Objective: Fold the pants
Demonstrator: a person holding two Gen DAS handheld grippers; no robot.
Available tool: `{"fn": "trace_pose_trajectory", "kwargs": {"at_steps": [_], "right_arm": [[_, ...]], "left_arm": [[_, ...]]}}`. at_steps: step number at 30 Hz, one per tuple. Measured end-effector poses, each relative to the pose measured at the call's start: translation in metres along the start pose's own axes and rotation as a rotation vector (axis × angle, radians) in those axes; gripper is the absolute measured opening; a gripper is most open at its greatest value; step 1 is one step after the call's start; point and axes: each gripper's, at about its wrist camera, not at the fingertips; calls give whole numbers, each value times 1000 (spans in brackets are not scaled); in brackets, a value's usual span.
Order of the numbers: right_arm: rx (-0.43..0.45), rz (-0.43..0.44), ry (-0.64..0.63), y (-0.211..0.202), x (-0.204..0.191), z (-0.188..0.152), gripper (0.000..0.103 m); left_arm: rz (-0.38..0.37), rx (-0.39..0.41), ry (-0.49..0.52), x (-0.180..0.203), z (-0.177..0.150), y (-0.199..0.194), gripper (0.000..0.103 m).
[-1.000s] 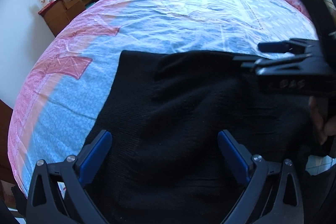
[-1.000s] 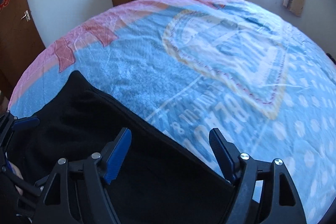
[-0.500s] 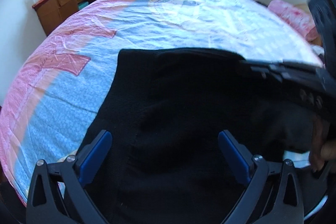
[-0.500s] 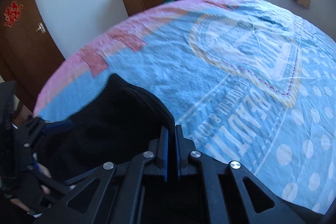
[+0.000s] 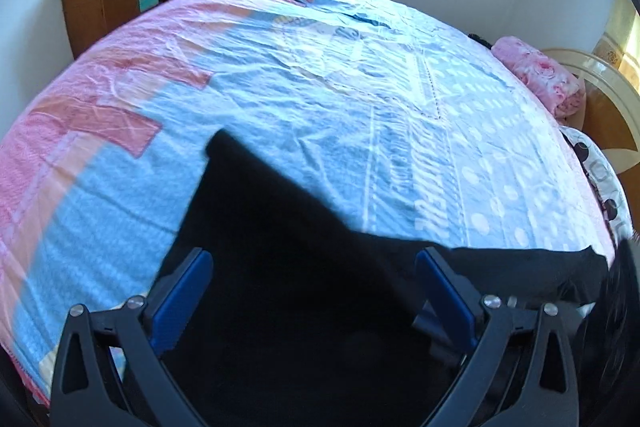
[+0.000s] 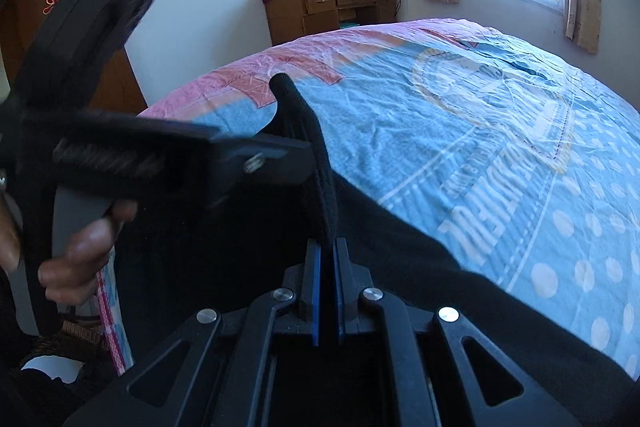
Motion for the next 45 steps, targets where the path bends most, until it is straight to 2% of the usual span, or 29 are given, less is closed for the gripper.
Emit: {"fn": "trace_pose_trajectory", "kwargs": {"at_steps": [3,6,8,10,11,13,14,16,19,23,27,28,30,32,33,36,38,39,42,45], "right_arm": [[9,-8,-30,-1,-9,-5,6],[15,-28,-88,-2,-20,-10,6],[23,-11,-93,-3,-24,-11,6],[27,-6,-86,-5,-25,-13,6],[26,-4,-72,-5,-24,-13,6],[47,4,27,-11,-12,-15,6],[63,23,75,-15,-6,-17,6],[98,31,178,-24,10,-22,6],[100,-22,280,-31,31,-29,7],[78,10,452,-33,60,-41,7],[76,22,550,-33,74,-47,9],[79,29,567,-33,77,-48,10],[83,50,594,-36,78,-50,26],[111,80,631,-42,76,-51,65],[125,85,646,-42,77,-50,70],[152,69,701,-52,82,-55,73],[124,-17,743,-53,87,-58,73],[114,-32,764,-55,90,-61,73],[130,44,903,-60,106,-80,73],[187,138,1035,-73,120,-102,73]], "left_arm": [[-20,-41,-24,1,5,11,103],[4,-61,-41,1,3,19,103],[44,-53,-50,-2,0,22,94],[49,-27,-68,-7,-4,23,69],[25,-18,-84,-10,-5,23,66],[-54,-4,-130,-17,-9,27,59],[-60,-9,-139,-17,-9,30,57],[-26,-21,-132,-15,-10,36,49],[45,-10,-86,-6,-11,36,42],[136,-4,-32,2,-12,39,33],[195,4,0,6,-13,39,28],[204,8,7,6,-14,38,27],[217,15,23,8,-14,37,24],[222,26,32,10,-15,34,19],[219,30,33,11,-16,32,16],[164,83,0,8,-17,18,12],[140,116,-11,6,-17,6,12],[133,124,-11,8,-17,3,12],[112,155,-6,11,-16,-12,12],[81,170,-27,8,-15,-24,12]]}}
Point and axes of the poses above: each gripper's, at about its wrist camera, not at the fingertips, and y roughly the way its jaws point, x to its right, z to its top, and after that the axes turned 5 degrees about y, right-handed
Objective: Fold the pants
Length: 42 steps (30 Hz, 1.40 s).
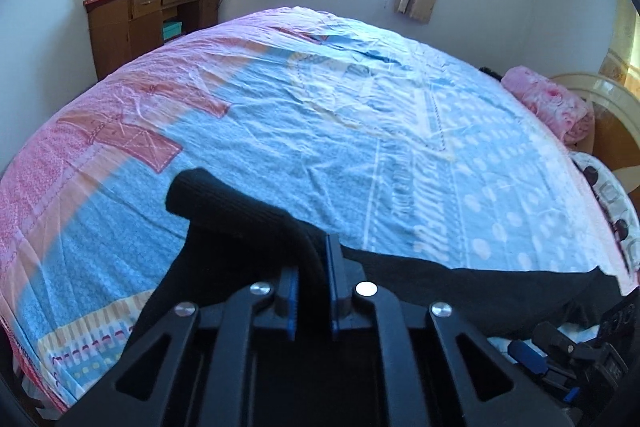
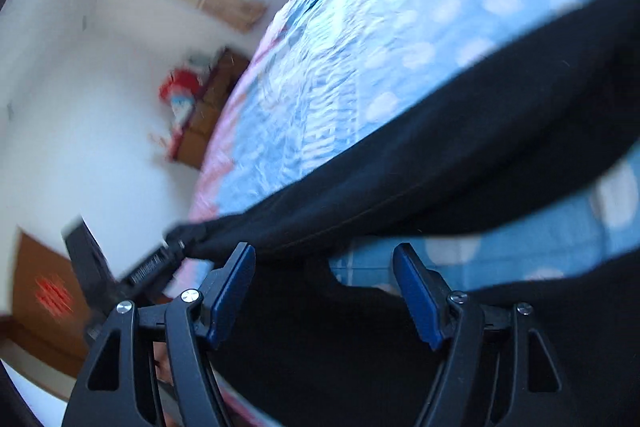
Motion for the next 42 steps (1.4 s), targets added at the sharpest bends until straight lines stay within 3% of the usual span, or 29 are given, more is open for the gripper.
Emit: {"fn": "trace_pose_trajectory", "kwargs": {"at_steps": [10,14,17,18,19,20,21,22,33,37,42], "right_arm": [[67,12,123,-16,27,31,72],[154,-60,52,-32,18,38,72],[194,-96,120,-43,33,50,69],[201,-98,154,-43,40,54,65],[207,-87,185,-41,47,57,50],[208,-84,194,-40,52,61,25],[206,-104,177,-38,53,64,11],[203,-128,153,-37,53,66,5],[240,15,-75,-100,-15,55,4],[190,7,-102,-124,-16,19,4],[142,-69,-139,-136,6,-38,4]], "left_arm": [[-47,0,-43,-9,-3,-18,12],[-55,4,-50,-11,-2,-22,12],[-51,3,-46,-10,-3,-21,12],[-47,1,-41,-9,-3,-20,12],[-43,-2,-37,-8,-3,-19,12],[-42,-5,-37,-9,-3,-18,12],[-44,-7,-36,-9,-3,-17,12],[-43,-8,-34,-9,-2,-17,12],[-83,43,-53,-27,-1,-53,12],[-75,17,-39,-35,-22,-65,12],[-26,-26,-5,-38,-59,-68,12]]}}
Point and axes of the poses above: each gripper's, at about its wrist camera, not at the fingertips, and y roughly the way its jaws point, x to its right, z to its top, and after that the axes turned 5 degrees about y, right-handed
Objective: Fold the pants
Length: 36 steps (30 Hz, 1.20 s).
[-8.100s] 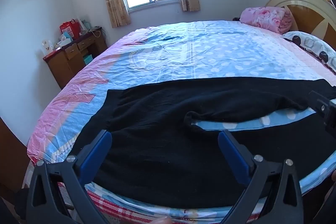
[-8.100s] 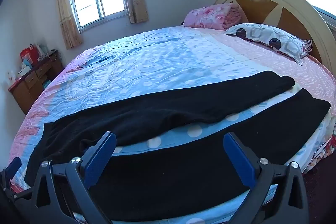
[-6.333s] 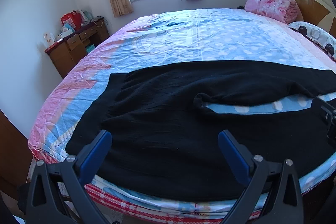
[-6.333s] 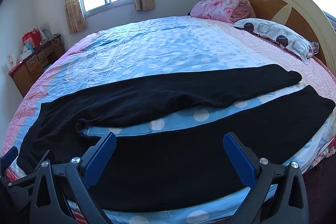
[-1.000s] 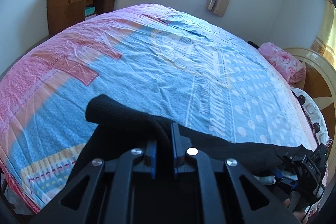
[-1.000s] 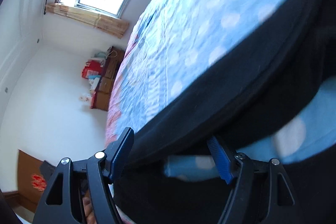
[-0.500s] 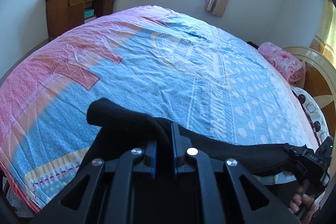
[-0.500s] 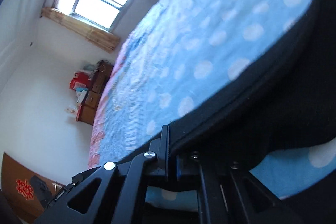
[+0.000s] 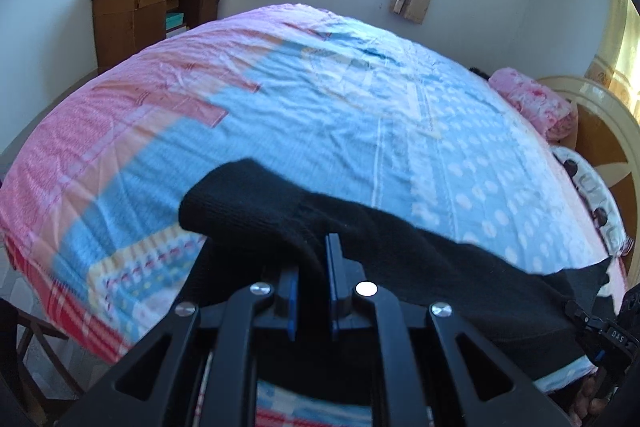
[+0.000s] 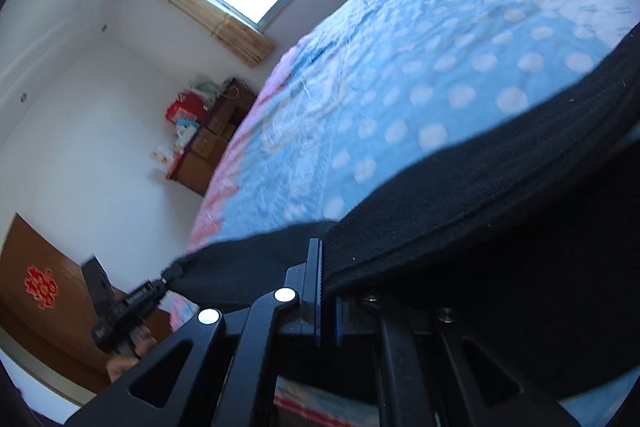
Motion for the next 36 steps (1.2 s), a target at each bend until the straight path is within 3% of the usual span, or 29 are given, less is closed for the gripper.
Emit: {"fn": "trace_pose_trajectory", "kwargs": {"at_steps": [8,14,21,23,24,25,26,27,29,33,36], "right_arm": [[-99,-85,-15,10,32,-60,4],[-139,-118,3,23,46,-76,5],[-138,-116,-11,24,47,-72,8],[-169,-105,0,19,46,-70,23],[-179,-97,1,16,45,-69,31],[-184,-87,-3,11,44,-70,52],[-180,-71,-15,2,42,-70,69],[-170,-61,-26,-3,40,-73,74],[-157,-66,-55,-18,33,-74,75],[-85,12,-128,-36,10,-55,75],[-59,85,-208,-24,-15,-26,75]], "left_arm": [[81,-105,-16,-11,-50,24,12],[132,-87,20,-7,-56,25,16],[113,-40,-1,-17,-59,9,18],[116,-26,-31,-24,-55,0,24],[161,-12,-35,-26,-53,-5,44],[255,20,-35,-30,-51,-13,62],[337,55,-35,-33,-49,-22,64],[395,88,-34,-37,-46,-31,63],[432,127,-38,-40,-38,-42,63],[374,198,22,-26,-21,-46,63],[315,227,99,2,-11,-30,63]]}}
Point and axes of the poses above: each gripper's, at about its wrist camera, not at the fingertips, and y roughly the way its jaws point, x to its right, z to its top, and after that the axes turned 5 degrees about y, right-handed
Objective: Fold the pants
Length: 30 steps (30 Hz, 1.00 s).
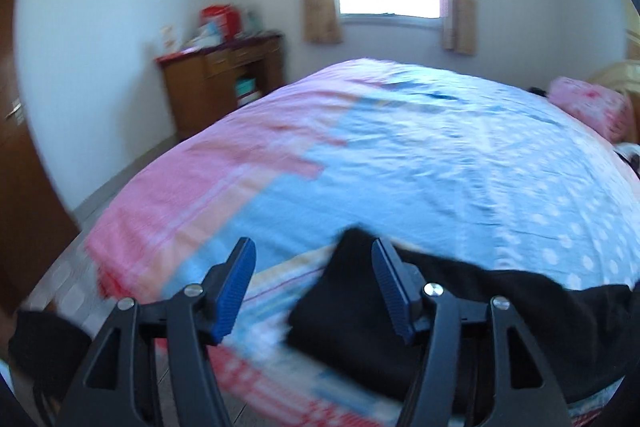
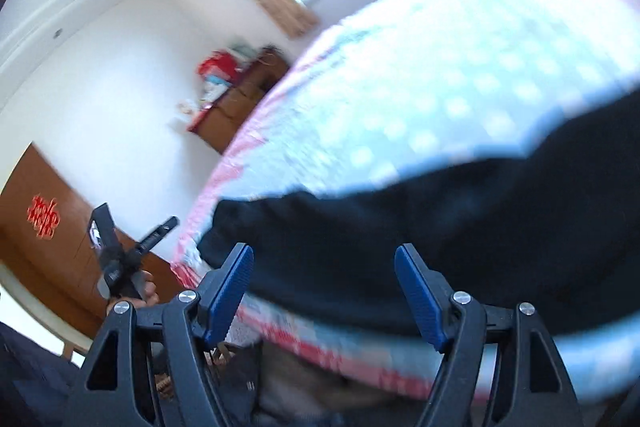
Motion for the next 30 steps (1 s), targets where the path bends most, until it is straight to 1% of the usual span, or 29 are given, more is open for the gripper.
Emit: {"fn": "trace_pose_trajectory", "kwargs": {"at_steps": [2,3,4,5,6,7,9,10,12,13,14,16,18,19,21,23,24,25,27,28,30], "right_arm": [[-30,61,-57,24,-9,20,75],[-49,50,-99,41,-15,28,75],[-67,38,-147,61,-21,34,75],[-98,46,-187,81,-25,38,75],[-124,42,-209,98,-26,41,75],[-162,41,-234,119,-27,43,75],[-219,35,-269,150,-29,44,75],[-238,26,-279,164,-31,42,75],[-285,76,-259,179,-33,37,75],[-312,98,-249,186,-36,33,75],[-341,117,-254,189,-40,26,75],[-362,119,-271,195,-48,15,75],[-396,139,-249,198,-50,6,75],[-428,167,-220,198,-47,3,75],[-476,191,-197,199,-45,-2,75],[-473,189,-195,202,-44,4,75],[-470,197,-169,201,-41,9,75],[-476,216,-119,206,-36,15,75],[-534,289,28,225,-22,25,75],[-551,297,74,232,-19,28,75],[-565,322,108,237,-21,36,76]], "left_arm": [[-18,-4,14,15,-2,12,63],[-23,-26,21,23,-4,21,63],[-26,-49,29,31,-9,30,59],[-21,-74,37,36,-13,37,56],[-13,-112,45,39,-18,45,51],[-5,-151,44,39,-24,52,47],[1,-197,22,35,-35,60,43],[12,-174,31,35,-38,57,41],[67,-160,80,35,-44,52,40],[78,-156,89,34,-48,51,40],[72,-150,88,31,-51,50,40],[73,-135,102,31,-54,49,41],[94,-130,127,35,-55,51,41],[101,-129,130,36,-55,50,42],[112,-128,134,38,-54,51,44],[114,-130,130,38,-53,51,45],[111,-133,126,38,-53,52,45],[108,-135,122,37,-52,52,45],[99,-139,112,35,-52,52,45],[96,-141,112,35,-52,52,45],[97,-144,119,36,-51,53,45]]}}
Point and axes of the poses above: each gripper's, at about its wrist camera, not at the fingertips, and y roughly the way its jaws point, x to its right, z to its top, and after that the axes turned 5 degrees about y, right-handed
